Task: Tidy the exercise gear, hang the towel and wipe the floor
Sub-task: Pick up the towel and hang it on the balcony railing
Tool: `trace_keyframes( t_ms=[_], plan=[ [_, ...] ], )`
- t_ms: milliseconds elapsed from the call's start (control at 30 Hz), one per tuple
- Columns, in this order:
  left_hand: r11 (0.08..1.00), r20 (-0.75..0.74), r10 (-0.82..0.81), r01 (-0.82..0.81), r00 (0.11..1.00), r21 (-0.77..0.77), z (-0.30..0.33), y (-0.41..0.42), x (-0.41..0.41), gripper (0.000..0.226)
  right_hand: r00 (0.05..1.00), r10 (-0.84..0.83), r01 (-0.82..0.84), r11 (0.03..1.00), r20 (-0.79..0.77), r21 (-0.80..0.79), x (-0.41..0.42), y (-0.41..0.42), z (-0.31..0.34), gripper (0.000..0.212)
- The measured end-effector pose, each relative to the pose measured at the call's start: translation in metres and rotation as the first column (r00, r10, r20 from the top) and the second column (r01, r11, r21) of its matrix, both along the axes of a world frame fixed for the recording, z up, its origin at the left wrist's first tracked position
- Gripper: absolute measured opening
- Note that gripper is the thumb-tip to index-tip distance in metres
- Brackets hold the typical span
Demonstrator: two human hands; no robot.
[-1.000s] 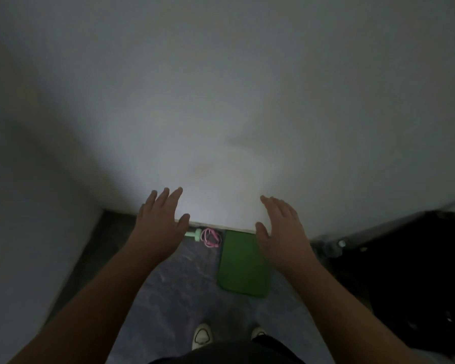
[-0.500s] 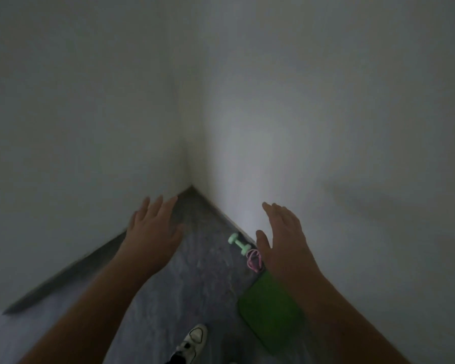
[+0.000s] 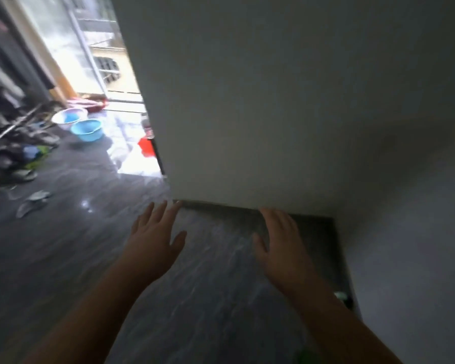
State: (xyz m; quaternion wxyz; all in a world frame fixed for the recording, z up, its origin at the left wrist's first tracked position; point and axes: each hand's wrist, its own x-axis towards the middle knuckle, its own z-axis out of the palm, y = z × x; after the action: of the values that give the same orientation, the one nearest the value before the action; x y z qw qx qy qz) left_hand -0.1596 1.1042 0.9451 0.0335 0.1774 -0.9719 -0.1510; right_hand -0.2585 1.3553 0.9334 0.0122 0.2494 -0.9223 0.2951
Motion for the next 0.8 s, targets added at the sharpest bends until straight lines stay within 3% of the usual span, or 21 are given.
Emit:
trace_keyframes(
  t_ms=[167, 333, 567, 667, 800],
  plan=[
    [0.95, 0.003, 0.306, -0.305, 0.952, 0.072, -0.004, -0.098, 0.112, 0.068, 0.966, 0.258, -0.256, 0.964, -0.017, 0.066, 0.045, -0.146, 0.007, 0.065],
    [0.863, -0.002, 0.503, -0.503, 0.864, 0.047, -0.017, -0.215, 0.235, 0.073, 0.867, 0.496, -0.49, 0.866, -0.048, 0.1, 0.126, -0.305, -0.004, 0.064],
    [0.782, 0.024, 0.621, -0.618, 0.783, -0.077, -0.021, -0.364, 0.382, 0.082, 0.731, 0.682, -0.682, 0.731, -0.008, 0.019, 0.248, -0.5, 0.004, 0.061],
    [0.748, 0.022, 0.658, -0.651, 0.753, -0.128, -0.017, -0.411, 0.413, 0.081, 0.697, 0.717, -0.717, 0.697, 0.008, 0.009, 0.275, -0.558, 0.009, 0.065],
    [0.708, 0.026, 0.705, -0.701, 0.709, -0.082, -0.029, -0.47, 0.426, 0.08, 0.681, 0.732, -0.732, 0.68, 0.018, 0.032, 0.279, -0.617, 0.002, 0.062]
  ],
)
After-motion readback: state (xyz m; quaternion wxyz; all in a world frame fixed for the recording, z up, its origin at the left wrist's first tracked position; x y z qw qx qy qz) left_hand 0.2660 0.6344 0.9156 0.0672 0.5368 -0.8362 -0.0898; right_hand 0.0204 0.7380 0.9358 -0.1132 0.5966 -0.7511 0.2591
